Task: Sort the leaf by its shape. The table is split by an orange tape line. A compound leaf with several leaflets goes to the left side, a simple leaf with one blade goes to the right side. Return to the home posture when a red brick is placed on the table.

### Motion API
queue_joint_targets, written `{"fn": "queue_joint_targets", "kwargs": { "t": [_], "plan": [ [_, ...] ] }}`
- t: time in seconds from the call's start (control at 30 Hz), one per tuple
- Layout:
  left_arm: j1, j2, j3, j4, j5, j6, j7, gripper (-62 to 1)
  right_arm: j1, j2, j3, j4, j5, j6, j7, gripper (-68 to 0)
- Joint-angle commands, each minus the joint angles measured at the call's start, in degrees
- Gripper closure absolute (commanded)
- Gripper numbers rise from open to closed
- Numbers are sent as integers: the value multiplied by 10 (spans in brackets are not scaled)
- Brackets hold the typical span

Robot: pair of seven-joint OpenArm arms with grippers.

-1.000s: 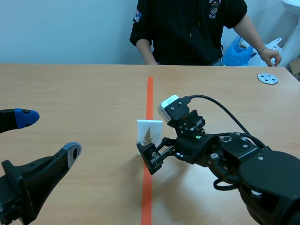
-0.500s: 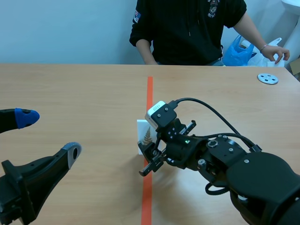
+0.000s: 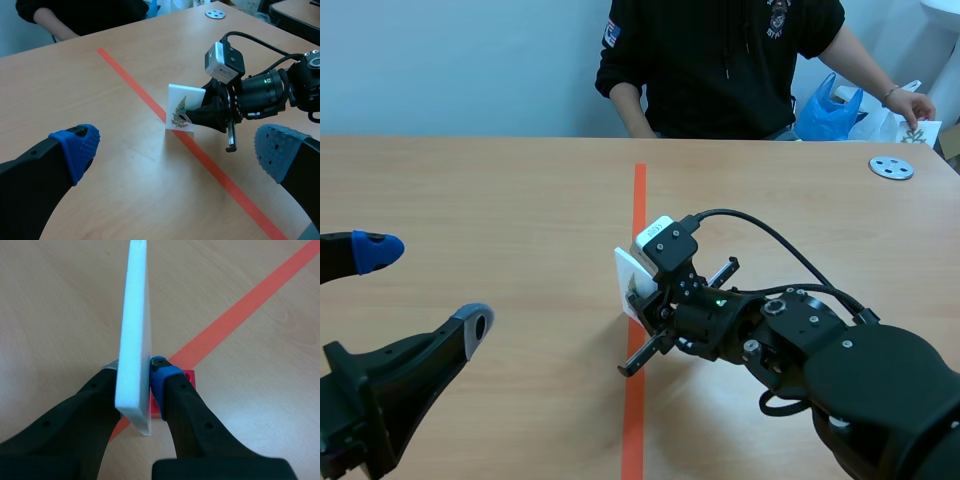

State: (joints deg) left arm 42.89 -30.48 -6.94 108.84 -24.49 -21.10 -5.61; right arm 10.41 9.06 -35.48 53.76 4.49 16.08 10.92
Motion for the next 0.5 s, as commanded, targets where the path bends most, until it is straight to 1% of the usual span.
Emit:
{"fn": "queue_joint_targets", "kwargs": {
  "t": [0.0,0.13,0.27,0.37,0.47],
  "plan": [
    [1,3,1,15,-3,-1,-9,-623,7,2,2,10,6,0,9,-46],
    [1,3,1,15,-3,-1,-9,-623,7,3,2,19,6,2,9,-46],
    [1,3,1,15,-3,-1,-9,-623,5,11,10,55,7,2,5,-46],
    [1,3,1,15,-3,-1,-9,-623,-11,21,42,102,19,2,-10,-46],
    [1,3,1,15,-3,-1,-9,-623,-36,36,85,149,51,2,-18,-46]
  ]
}}
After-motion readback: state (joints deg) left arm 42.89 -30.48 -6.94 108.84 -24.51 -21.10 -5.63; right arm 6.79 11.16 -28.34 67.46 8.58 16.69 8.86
